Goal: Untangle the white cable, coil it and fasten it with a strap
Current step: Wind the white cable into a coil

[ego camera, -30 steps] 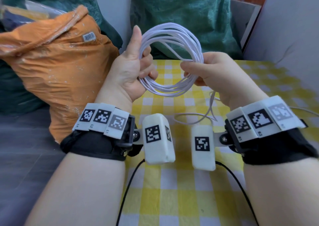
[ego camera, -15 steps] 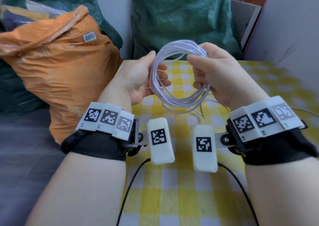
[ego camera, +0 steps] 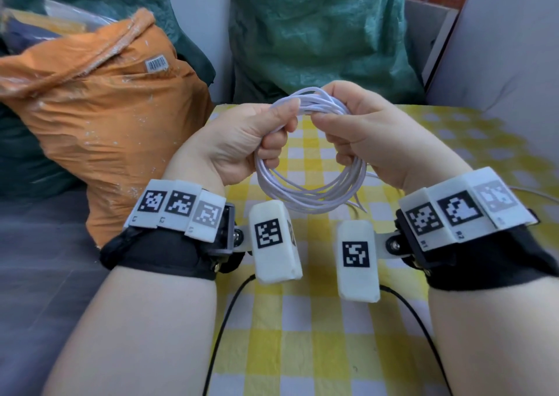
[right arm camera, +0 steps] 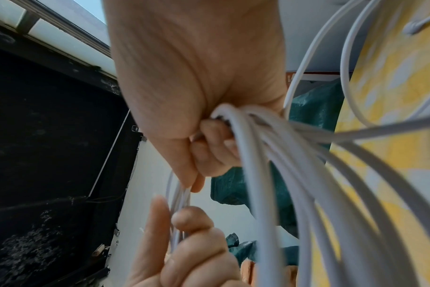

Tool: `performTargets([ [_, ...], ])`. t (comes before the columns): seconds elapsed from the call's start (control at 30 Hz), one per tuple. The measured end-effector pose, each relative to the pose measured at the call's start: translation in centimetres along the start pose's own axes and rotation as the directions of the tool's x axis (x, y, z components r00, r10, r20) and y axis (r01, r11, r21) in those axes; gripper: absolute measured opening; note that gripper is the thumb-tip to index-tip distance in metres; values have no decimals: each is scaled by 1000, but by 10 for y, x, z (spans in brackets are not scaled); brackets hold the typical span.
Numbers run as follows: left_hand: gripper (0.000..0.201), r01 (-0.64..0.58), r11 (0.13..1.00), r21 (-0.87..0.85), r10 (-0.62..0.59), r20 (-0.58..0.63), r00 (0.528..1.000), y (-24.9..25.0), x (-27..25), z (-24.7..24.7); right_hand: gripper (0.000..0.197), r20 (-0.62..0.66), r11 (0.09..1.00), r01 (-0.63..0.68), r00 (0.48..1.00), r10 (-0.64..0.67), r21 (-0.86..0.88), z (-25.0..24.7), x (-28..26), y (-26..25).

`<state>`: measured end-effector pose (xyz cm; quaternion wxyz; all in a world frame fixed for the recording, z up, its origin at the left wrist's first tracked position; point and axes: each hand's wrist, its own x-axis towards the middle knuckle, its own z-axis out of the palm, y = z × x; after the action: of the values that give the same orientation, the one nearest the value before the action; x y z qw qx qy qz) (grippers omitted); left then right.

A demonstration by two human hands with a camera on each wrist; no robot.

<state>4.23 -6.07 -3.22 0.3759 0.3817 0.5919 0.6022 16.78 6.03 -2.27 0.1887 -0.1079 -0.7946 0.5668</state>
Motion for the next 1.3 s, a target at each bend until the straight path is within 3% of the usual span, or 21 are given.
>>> performTargets([
  [0.27,52,-2,955,-298,-43,-144,989,6,5,3,15,-102,999,34,994,-37,-35,-2,2,3],
  [0.57,55,-121,827,-548,-57,-296,953,10,8,-1,19,-73,994,-108,992,107,-11,-4,5,12],
  [0.67,56,-158,798,-581,-51,-326,944,9,9,-1,16,-25,992,-116,993,118,52,-2,4,10],
  [0.77,56,-114,805,-582,-77,-292,953,7,11,-2,15,-56,973,-105,991,119,205,0,2,7],
  [0.83,56,-65,821,-567,-107,-265,958,5,12,-3,17,-106,959,-79,988,112,272,1,2,5],
  [0.93,43,-32,879,-476,-116,-278,954,1,12,-5,14,-190,972,-47,977,92,230,1,2,3],
  [1.07,31,48,992,-118,-87,-348,933,-1,10,-8,10,-210,998,-47,976,55,45,0,3,5],
  [1.2,12,-56,998,32,64,-312,948,3,4,-6,22,-137,984,-70,989,48,-166,2,3,7],
  [1.3,7,-103,983,150,139,-254,957,5,0,-5,22,-83,923,-73,996,45,-378,8,3,7],
])
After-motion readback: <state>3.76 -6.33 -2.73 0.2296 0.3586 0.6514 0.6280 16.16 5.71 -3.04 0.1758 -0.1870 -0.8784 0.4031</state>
